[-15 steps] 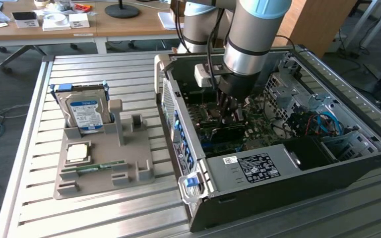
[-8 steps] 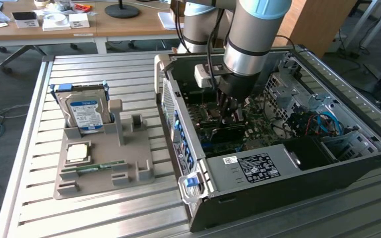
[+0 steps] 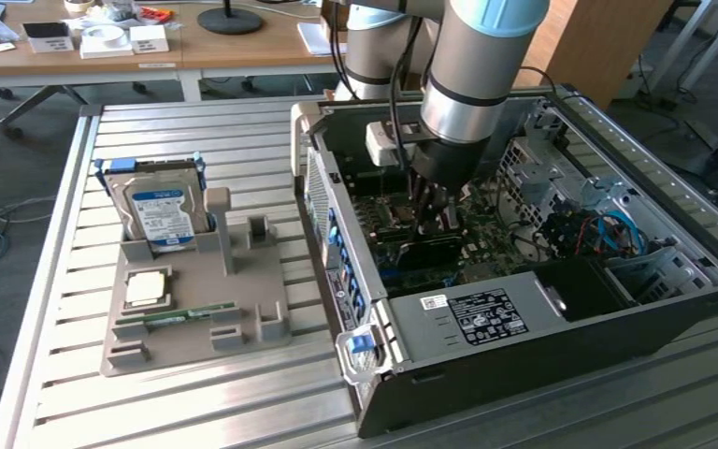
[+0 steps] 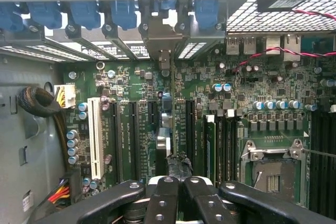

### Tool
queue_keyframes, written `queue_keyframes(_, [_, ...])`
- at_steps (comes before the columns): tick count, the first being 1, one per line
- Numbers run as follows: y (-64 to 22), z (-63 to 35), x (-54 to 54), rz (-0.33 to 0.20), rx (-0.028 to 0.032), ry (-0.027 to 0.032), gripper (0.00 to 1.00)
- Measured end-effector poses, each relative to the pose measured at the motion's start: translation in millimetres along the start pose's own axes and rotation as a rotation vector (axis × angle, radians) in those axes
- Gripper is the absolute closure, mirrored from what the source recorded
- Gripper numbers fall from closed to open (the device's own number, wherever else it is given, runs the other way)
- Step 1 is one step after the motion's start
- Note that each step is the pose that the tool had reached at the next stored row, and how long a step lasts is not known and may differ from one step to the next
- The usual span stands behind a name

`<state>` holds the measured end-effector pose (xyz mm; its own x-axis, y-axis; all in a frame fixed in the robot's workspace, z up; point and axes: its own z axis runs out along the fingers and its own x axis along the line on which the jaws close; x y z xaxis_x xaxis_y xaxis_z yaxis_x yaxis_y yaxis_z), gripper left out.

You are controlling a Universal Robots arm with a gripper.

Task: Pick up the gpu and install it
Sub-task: 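Press down on the gpu until it lock into place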

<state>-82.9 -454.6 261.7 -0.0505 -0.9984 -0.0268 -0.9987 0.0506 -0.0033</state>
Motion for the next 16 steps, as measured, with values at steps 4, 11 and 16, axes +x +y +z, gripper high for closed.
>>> queue_keyframes(4, [0.1,0.4,0.1,0.0,0.0,0.0005,0.89])
queue_keyframes(11, [0.2,1.0,0.1,0.0,-0.0001,0.0002,0.89])
queue_keyframes(16, [0.2,1.1,0.1,0.0,0.0,0.0,0.89])
